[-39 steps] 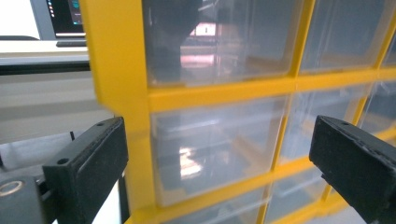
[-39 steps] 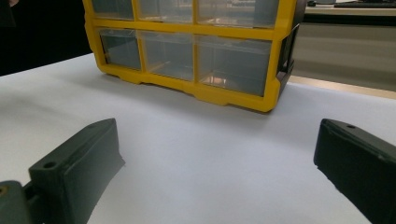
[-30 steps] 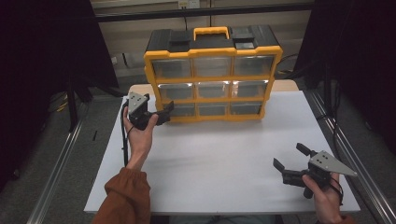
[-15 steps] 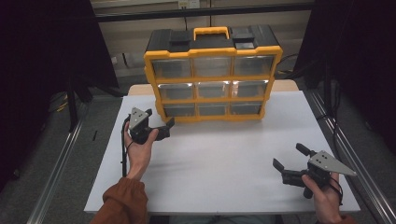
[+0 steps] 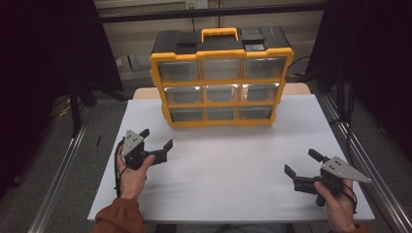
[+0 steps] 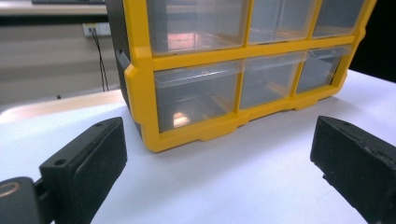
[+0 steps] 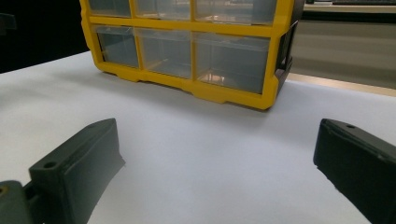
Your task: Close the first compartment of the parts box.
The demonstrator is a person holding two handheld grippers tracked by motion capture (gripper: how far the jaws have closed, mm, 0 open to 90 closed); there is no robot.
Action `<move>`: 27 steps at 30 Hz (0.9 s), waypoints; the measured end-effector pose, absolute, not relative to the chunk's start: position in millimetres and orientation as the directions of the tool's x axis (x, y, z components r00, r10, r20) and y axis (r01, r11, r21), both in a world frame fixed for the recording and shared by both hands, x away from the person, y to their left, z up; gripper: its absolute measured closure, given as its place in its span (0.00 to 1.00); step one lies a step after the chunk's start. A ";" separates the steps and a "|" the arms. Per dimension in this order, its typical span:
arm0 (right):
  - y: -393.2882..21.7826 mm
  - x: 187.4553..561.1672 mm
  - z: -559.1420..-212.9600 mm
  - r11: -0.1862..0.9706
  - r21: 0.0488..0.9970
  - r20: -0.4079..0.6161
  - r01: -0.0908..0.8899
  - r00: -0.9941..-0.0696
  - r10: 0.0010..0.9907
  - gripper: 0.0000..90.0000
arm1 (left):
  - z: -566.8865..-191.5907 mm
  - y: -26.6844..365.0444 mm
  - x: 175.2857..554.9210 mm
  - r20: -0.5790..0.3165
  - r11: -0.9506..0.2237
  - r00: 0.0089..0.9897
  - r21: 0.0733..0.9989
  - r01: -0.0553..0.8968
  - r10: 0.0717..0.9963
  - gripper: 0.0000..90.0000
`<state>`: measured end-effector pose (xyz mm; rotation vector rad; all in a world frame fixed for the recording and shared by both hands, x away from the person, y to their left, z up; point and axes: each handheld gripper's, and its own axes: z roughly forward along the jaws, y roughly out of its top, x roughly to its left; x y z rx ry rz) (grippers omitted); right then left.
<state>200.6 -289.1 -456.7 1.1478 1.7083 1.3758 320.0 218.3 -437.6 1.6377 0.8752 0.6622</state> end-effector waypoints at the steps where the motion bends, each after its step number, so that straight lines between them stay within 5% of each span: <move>1: -289.0 200.5 -456.6 0.063 0.971 0.036 0.229 -0.402 0.915 0.01 | -439.6 219.9 317.9 -0.002 -0.136 0.572 0.970 0.199 0.821 0.04; 16: -290.2 199.6 -455.7 0.067 0.972 0.030 0.226 -0.401 0.916 0.01 | -445.7 262.2 280.3 -0.094 -0.031 0.475 0.968 0.249 0.875 0.04; 27: -291.4 199.4 -455.6 0.061 0.971 0.035 0.229 -0.391 0.920 0.01 | -447.7 282.3 253.0 -0.081 -0.041 0.431 0.963 0.265 0.899 0.04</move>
